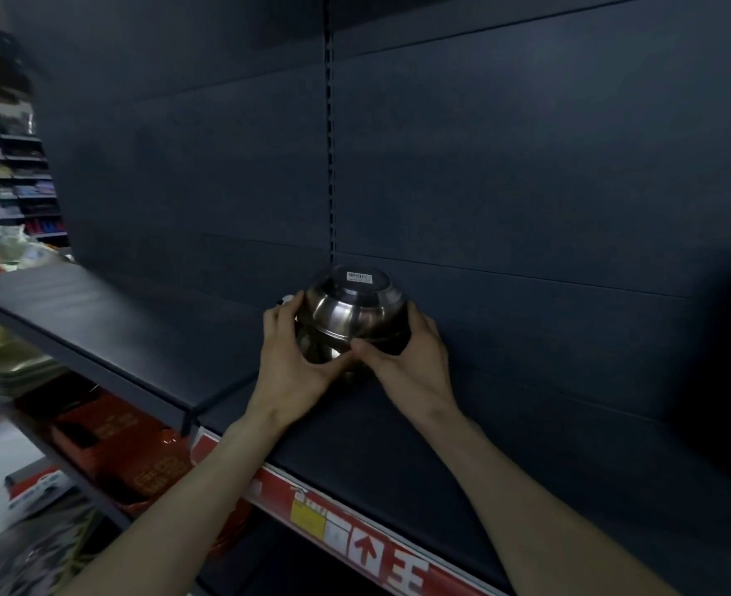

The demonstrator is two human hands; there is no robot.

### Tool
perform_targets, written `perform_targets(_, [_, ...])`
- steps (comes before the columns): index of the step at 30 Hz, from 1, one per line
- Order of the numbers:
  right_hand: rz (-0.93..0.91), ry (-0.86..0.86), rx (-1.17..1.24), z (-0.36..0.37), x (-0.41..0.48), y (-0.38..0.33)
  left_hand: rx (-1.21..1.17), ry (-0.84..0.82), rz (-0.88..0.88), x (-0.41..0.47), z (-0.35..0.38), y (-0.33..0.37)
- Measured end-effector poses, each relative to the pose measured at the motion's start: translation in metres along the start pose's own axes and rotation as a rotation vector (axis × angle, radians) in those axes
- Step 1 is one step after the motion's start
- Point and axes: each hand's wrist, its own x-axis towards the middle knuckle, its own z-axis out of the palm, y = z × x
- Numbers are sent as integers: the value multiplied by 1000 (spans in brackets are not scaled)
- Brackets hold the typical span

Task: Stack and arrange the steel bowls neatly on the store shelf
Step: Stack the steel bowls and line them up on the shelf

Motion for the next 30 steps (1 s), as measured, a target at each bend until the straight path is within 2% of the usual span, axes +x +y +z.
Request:
perform_targets(10, [-8,-77,-25,-29,-12,-25,-65,57,-10,-15,-24,32])
perform_targets(19, [-94,18,-69,-97,-40,-86,-390,118,-89,-46,-18,131])
perform_targets(23, [-118,22,-65,-126,-62,-108,-385,122,-100,-53,-19,168])
perform_targets(30, [-142,33,-108,-185,-104,-141,-403,68,-14,-64,-15,226])
